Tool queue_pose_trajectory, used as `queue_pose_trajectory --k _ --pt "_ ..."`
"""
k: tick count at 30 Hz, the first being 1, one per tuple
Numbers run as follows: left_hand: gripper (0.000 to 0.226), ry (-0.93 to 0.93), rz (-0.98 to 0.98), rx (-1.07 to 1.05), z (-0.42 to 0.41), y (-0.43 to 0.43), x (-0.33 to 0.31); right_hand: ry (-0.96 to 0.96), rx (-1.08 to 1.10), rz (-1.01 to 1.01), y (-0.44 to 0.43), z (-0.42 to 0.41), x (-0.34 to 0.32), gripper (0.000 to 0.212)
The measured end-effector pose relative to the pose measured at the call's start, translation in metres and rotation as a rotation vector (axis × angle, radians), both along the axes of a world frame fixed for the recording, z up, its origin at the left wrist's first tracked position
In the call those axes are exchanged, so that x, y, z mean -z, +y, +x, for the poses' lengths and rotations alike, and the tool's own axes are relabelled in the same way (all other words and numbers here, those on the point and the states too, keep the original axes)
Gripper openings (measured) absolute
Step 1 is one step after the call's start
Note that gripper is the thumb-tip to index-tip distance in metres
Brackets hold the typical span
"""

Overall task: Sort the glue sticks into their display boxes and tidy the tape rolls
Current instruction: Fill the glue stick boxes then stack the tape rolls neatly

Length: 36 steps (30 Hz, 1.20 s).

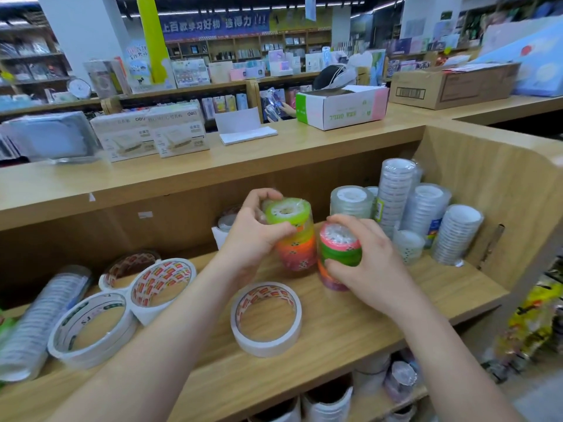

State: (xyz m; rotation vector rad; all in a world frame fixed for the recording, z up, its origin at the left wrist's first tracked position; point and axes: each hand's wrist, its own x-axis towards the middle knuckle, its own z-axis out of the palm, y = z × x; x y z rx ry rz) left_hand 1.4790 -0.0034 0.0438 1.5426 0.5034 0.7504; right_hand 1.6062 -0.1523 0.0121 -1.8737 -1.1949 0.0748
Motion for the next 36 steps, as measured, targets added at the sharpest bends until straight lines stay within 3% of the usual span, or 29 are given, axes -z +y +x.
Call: queue_pose_trajectory --k 3,6,13,19,23,27,32,36 --pt "0.073 0.044 0.065 0.021 0.007 0.001 0.003 -0.022 0.030 0.027 -0.004 -0.001 0.001 0.069" --pt "0.090 0.216 0.186 0.013 0.016 0.000 0.010 -0.067 0.100 0.038 -0.009 -0.002 0.003 0.068" --pt "0.092 0.573 0.608 0.084 0.014 0.007 0.004 -0.226 0.240 -0.018 -0.019 -0.005 0.008 0.085" --pt "0.076 0.480 0.649 -0.097 0.031 0.002 0.008 -0.275 0.272 0.078 -0.019 -0.001 0.015 0.071" --pt "0.080 0.479 0.664 -0.032 0.034 0.000 0.004 -0.326 0.304 0.074 -0.019 0.012 0.014 0.069" --pt "0.081 0.471 0.699 0.023 0.033 -0.009 0.001 -0.490 0.452 -0.071 -0.017 0.022 0.019 0.073" --pt "0.074 0.456 0.743 0.057 0.032 -0.024 -0.002 -0.499 0.522 -0.190 -0.024 0.032 0.017 0.075" --pt "0.076 0.416 0.795 0.127 0.022 -0.045 -0.008 -0.393 0.456 -0.201 -0.036 0.032 0.009 0.086"
